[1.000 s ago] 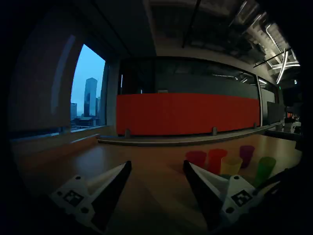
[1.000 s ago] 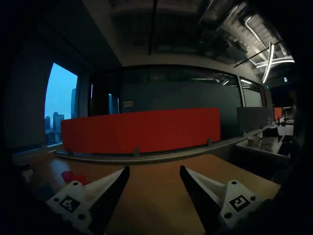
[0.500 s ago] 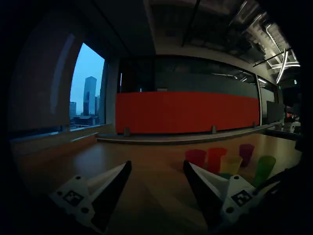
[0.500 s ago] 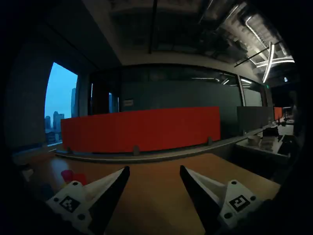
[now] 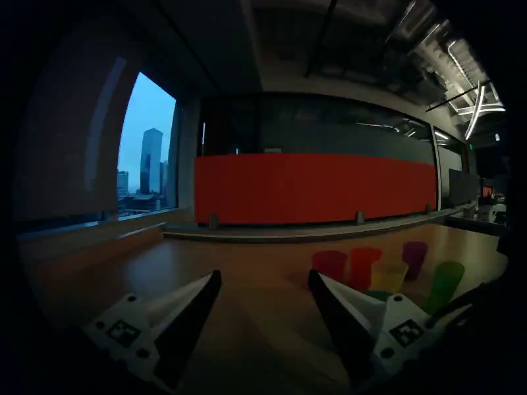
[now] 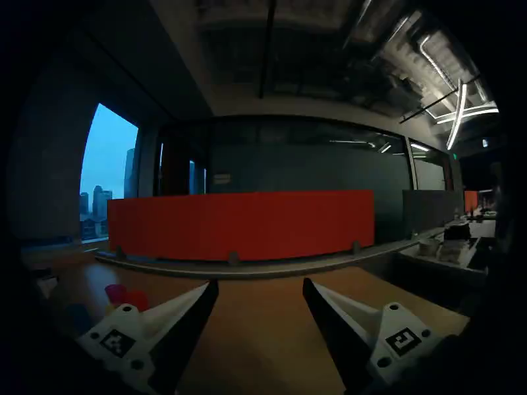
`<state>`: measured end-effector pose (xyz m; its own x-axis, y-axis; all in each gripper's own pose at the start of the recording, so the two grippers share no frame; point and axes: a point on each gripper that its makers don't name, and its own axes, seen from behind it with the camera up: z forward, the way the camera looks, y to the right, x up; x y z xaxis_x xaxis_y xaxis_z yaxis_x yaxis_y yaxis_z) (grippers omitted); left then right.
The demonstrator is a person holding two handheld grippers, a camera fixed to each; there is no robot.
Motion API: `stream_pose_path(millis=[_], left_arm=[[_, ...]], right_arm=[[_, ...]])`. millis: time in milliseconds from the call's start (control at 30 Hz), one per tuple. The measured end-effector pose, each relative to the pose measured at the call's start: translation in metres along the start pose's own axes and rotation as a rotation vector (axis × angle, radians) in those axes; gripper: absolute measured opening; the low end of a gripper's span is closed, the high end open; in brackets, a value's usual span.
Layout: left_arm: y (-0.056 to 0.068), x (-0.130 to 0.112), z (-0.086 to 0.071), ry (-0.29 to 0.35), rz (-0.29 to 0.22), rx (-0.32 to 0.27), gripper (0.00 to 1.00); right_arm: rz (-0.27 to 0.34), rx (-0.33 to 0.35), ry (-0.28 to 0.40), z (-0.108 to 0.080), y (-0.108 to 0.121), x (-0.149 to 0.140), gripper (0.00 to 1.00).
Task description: Pour water
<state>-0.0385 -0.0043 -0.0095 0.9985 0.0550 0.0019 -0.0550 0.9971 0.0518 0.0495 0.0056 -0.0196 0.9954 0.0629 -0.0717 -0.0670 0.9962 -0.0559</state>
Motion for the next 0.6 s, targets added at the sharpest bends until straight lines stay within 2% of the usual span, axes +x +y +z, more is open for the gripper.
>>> stream_pose_path(millis=[367,600], left_arm=[[0.000,0.000,0.000,0.000,0.000,0.000,0.98],[0.000,0.000,0.000,0.000,0.001,0.000,0.98]], right_arm=[[0.037,0.032,0.078,-0.004,-0.003,0.009,0.99],[0.052,0.057,0.074,-0.001,-0.008,-0.014,0.99]])
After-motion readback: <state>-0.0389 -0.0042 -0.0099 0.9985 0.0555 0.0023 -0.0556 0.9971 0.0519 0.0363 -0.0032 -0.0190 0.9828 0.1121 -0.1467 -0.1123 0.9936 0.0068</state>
